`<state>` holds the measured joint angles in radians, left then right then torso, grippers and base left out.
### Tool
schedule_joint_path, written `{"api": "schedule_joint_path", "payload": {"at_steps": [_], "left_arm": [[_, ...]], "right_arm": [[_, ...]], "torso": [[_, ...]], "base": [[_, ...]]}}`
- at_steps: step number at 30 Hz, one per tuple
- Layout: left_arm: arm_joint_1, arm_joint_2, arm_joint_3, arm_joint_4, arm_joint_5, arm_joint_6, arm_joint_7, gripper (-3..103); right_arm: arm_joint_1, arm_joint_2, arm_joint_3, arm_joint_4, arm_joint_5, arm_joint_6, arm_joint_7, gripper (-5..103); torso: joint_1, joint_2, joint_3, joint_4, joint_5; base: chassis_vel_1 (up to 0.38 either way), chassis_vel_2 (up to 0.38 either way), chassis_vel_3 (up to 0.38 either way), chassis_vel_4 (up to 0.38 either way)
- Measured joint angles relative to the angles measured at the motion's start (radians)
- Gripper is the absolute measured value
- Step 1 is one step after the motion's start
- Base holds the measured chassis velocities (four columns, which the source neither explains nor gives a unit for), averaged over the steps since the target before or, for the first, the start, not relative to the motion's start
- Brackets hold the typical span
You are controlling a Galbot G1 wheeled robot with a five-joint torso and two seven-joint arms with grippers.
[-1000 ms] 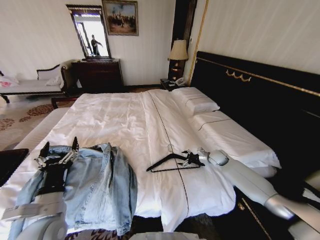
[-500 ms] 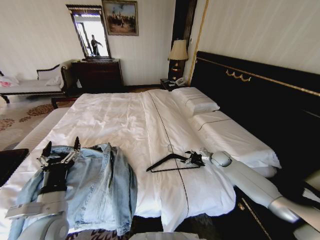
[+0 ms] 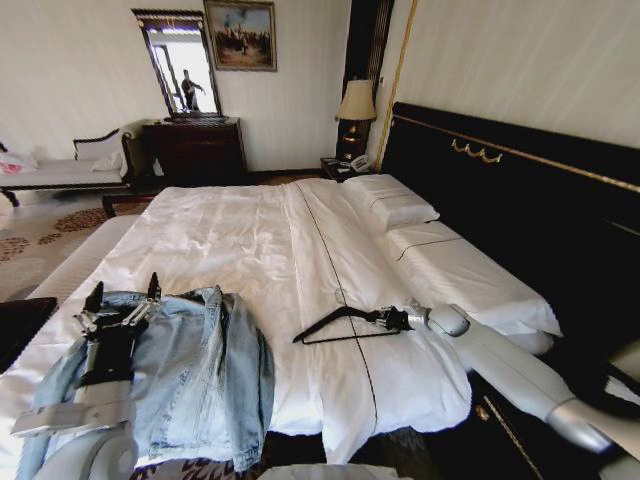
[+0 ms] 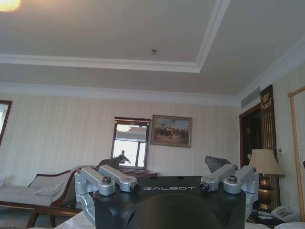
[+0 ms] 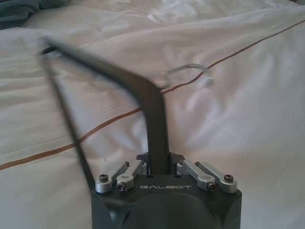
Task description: Pick up the clothes from the bed and hang them on the clothes hanger.
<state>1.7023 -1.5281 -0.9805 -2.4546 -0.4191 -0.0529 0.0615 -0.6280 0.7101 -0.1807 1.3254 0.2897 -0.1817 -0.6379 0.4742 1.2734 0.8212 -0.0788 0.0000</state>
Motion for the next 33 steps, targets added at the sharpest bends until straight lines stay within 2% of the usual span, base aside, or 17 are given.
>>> {"api": "schedule_joint_path", "payload": {"at_steps": [6,8,12,18,25,27,28,30,33], "left_arm": [[0.000,0.004,-0.004,0.001,-0.003,0.000,-0.002,100],[-0.002,0.005,-0.002,0.002,-0.003,0.000,-0.003,100],[-0.006,0.005,0.005,0.007,-0.003,0.000,-0.003,100],[-0.011,0.008,0.010,0.013,-0.002,0.000,-0.003,100],[-0.018,0.020,-0.009,0.026,-0.017,0.000,-0.008,100],[-0.021,0.023,-0.014,0.032,-0.018,0.000,-0.011,100],[-0.021,0.023,-0.014,0.032,-0.018,0.000,-0.011,100],[-0.026,0.023,-0.016,0.036,-0.018,0.000,-0.012,100],[-0.036,0.024,-0.023,0.051,-0.018,0.000,-0.013,100]], "right_arm": [[-0.007,-0.006,0.000,0.013,0.018,0.039,0.009,20],[-0.019,-0.019,0.000,0.042,0.076,0.087,0.032,20],[-0.023,-0.037,-0.002,0.102,0.137,0.120,0.050,20],[-0.006,-0.058,-0.032,0.209,0.224,0.125,0.108,20],[0.097,-0.051,-0.175,0.274,0.266,0.126,0.223,20],[0.152,-0.029,-0.268,0.255,0.268,0.215,0.313,20],[0.152,-0.029,-0.268,0.255,0.268,0.215,0.313,20],[0.201,0.005,-0.327,0.247,0.274,0.247,0.373,20],[0.302,0.075,-0.419,0.237,0.279,0.268,0.411,20]], "torso": [[0.000,0.000,0.000,0.0001,0.0000],[0.000,0.000,0.000,-0.0001,0.0000],[0.000,0.000,0.000,0.0000,-0.0001],[0.000,0.000,0.000,0.0000,-0.0001],[0.000,0.000,0.000,0.0000,-0.0003],[0.000,0.000,0.000,0.0000,-0.0003],[0.000,0.000,0.000,0.0000,-0.0003],[0.000,0.000,0.000,-0.0002,0.0001],[0.000,0.000,0.000,0.0004,-0.0001]], "base": [[0.000,0.000,0.000,0.000],[0.000,0.000,0.000,0.000],[0.000,0.000,0.000,0.000],[0.000,0.000,0.000,0.000],[0.000,0.000,0.000,0.000],[0.000,0.000,0.000,0.000],[0.000,0.000,0.000,0.000],[0.000,0.000,0.000,0.000],[0.000,0.000,0.000,0.000]]}}
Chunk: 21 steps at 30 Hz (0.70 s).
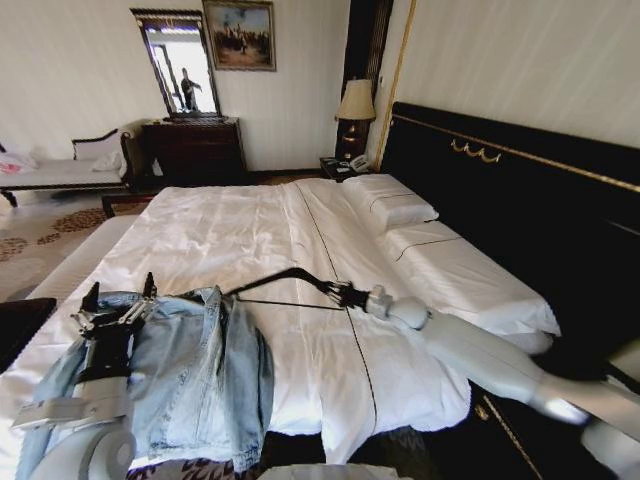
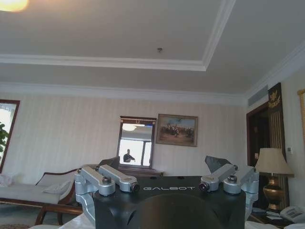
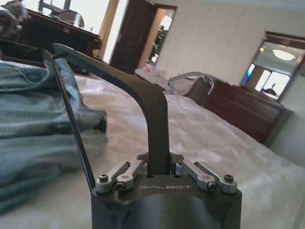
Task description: Pick up the clothes from the bed and hang them on the clothes hanger.
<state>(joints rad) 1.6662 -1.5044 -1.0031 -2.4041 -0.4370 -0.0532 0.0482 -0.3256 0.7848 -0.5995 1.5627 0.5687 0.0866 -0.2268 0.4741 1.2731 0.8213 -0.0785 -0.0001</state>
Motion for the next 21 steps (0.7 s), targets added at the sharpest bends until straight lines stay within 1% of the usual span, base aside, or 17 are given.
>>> {"api": "schedule_joint_path", "payload": {"at_steps": [1,3,5,6,10,13,21], "left_arm": [[0.000,0.000,0.000,0.000,0.000,0.000,0.000,100],[-0.006,0.001,-0.006,0.009,0.000,-0.001,0.000,100],[-0.010,0.003,-0.014,0.013,-0.001,-0.001,-0.002,100],[-0.010,0.003,-0.014,0.013,-0.001,-0.001,-0.002,100],[-0.016,0.005,-0.020,0.014,-0.004,-0.002,-0.002,100],[-0.017,0.006,-0.020,0.012,-0.005,-0.001,-0.002,100],[-0.013,0.004,-0.015,-0.019,-0.023,0.002,-0.003,100]], "right_arm": [[0.000,0.000,0.000,0.000,0.000,0.000,0.000,20],[0.064,0.034,-0.056,-0.015,0.002,0.001,0.006,20],[0.116,0.062,-0.114,-0.035,0.004,-0.011,0.006,20],[0.116,0.062,-0.114,-0.035,0.004,-0.011,0.006,20],[0.175,0.098,-0.197,-0.064,0.012,-0.045,0.027,20],[0.186,0.113,-0.221,-0.076,0.013,-0.061,0.045,20],[0.198,0.159,-0.270,-0.098,0.013,-0.104,0.090,20]], "torso": [[0.000,0.000,0.000,0.0000,0.0000],[0.000,0.000,0.000,0.0004,-0.0006],[0.000,0.000,0.000,0.0000,-0.0002],[0.000,0.000,0.000,0.0000,-0.0002],[0.000,0.000,0.000,-0.0005,0.0002],[0.000,0.000,0.000,-0.0005,-0.0003],[0.000,0.000,0.000,-0.0004,0.0000]], "base": [[0.000,0.000,0.000,0.000],[0.000,0.000,0.000,0.000],[0.000,0.000,0.000,0.000],[0.000,0.000,0.000,0.000],[0.000,0.000,0.000,0.000],[0.000,0.000,0.000,0.000],[0.000,0.000,0.000,0.000]]}}
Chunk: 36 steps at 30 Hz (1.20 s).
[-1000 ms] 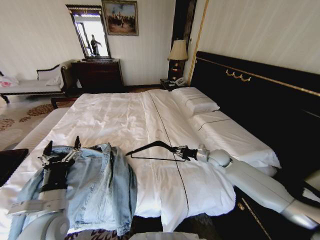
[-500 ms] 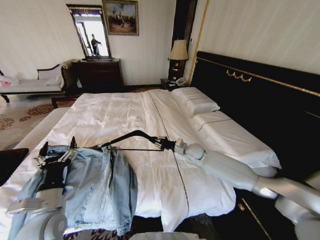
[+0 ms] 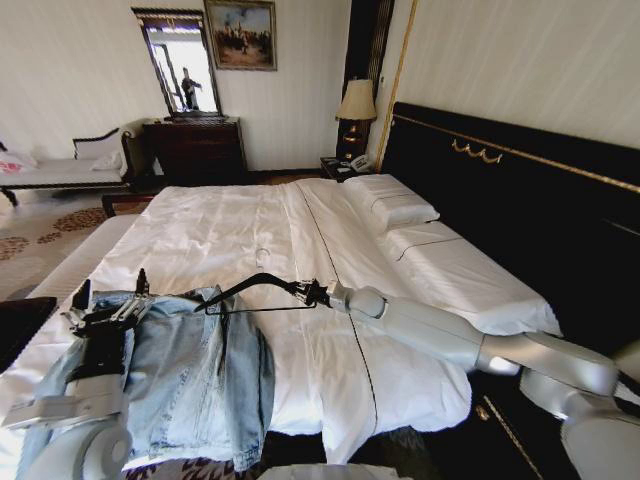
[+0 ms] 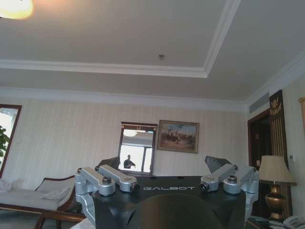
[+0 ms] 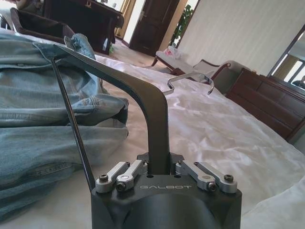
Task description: Pick up the clothes from the bed and hang them on the clothes hanger.
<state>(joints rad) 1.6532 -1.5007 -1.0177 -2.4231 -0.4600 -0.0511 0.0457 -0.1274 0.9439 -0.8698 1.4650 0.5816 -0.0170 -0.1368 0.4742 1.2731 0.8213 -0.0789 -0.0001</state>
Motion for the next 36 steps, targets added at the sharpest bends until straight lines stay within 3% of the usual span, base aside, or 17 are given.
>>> {"api": "schedule_joint_path", "payload": {"at_steps": [21,36], "left_arm": [[0.011,-0.007,-0.008,-0.014,-0.005,-0.002,0.000,100],[-0.002,-0.008,0.014,0.000,-0.001,-0.003,0.000,100]], "right_arm": [[0.064,0.137,-0.112,-0.080,0.050,-0.035,0.099,20],[0.066,0.143,-0.117,-0.087,0.087,-0.035,0.129,20]], "torso": [[0.000,0.000,0.000,0.0001,0.0000],[0.000,0.000,0.000,0.0001,-0.0001]], "base": [[0.000,0.000,0.000,0.000],[0.085,0.087,-0.097,-0.100]]}}
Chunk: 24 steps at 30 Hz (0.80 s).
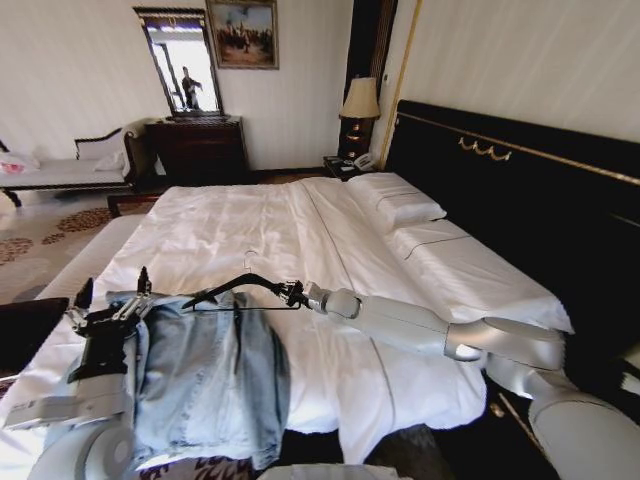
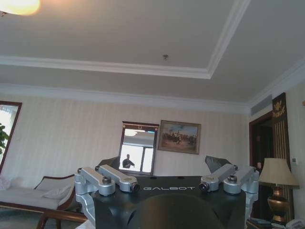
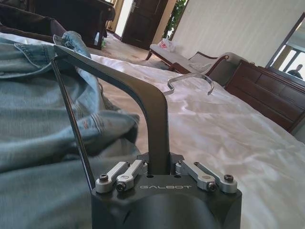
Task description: Pick up the clothes from the bed and hang them on the clothes hanger.
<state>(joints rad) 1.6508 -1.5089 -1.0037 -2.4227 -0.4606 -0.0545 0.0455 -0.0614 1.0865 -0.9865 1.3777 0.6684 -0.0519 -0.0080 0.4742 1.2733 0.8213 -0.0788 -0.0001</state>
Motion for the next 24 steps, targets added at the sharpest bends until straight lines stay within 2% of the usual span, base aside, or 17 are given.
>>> {"api": "schedule_joint_path", "payload": {"at_steps": [11,24], "left_arm": [[0.006,0.004,-0.017,0.002,-0.006,-0.004,-0.001,100],[0.017,-0.001,-0.032,-0.008,-0.013,-0.008,0.000,100]], "right_arm": [[0.004,0.037,-0.010,-0.019,0.007,0.001,0.006,20],[0.006,0.072,-0.014,-0.044,0.010,0.002,0.018,20]], "torso": [[0.000,0.000,0.000,0.0002,0.0000],[0.000,0.000,0.000,-0.0001,0.0000]], "base": [[0.165,0.177,-0.155,-0.158],[0.080,0.107,-0.089,-0.110]]}}
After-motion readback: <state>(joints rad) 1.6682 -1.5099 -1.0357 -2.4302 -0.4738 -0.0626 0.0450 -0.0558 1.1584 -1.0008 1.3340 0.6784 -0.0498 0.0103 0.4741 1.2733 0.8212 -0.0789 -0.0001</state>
